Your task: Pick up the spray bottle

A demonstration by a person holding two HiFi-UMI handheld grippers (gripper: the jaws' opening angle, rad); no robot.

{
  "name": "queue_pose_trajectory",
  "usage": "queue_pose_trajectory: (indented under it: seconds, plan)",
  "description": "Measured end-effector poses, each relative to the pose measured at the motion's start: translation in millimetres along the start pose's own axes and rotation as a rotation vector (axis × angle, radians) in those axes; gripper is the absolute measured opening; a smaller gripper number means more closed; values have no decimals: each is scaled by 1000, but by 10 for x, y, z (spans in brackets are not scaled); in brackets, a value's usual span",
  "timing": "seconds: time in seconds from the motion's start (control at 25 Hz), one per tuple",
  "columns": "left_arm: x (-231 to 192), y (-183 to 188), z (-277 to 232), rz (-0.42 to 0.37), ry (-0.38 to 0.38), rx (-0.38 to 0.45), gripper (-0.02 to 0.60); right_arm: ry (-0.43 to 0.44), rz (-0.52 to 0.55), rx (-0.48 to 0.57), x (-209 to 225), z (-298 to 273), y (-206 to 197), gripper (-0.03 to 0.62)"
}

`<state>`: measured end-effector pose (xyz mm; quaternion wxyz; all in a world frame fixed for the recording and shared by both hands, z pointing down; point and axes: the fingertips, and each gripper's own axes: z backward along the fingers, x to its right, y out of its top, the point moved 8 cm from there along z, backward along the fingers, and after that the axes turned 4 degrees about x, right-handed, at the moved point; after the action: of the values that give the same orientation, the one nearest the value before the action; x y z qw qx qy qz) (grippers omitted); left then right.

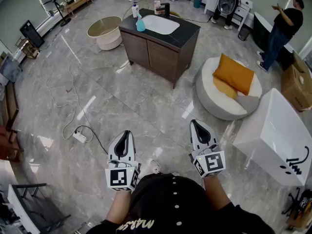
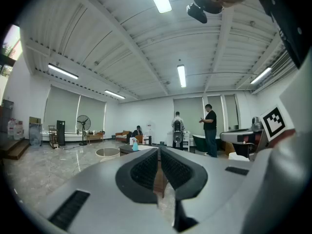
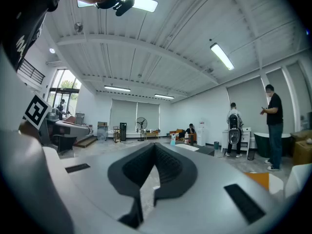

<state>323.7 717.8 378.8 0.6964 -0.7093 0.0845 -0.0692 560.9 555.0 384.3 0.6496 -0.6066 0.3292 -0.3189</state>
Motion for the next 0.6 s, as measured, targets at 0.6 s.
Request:
queue_pose_trajectory:
  seconds: [0.6]
  plan:
    - [-263,-77,-358,9,3,-16,28,-8,1,-17,13,-481,-150,-6]
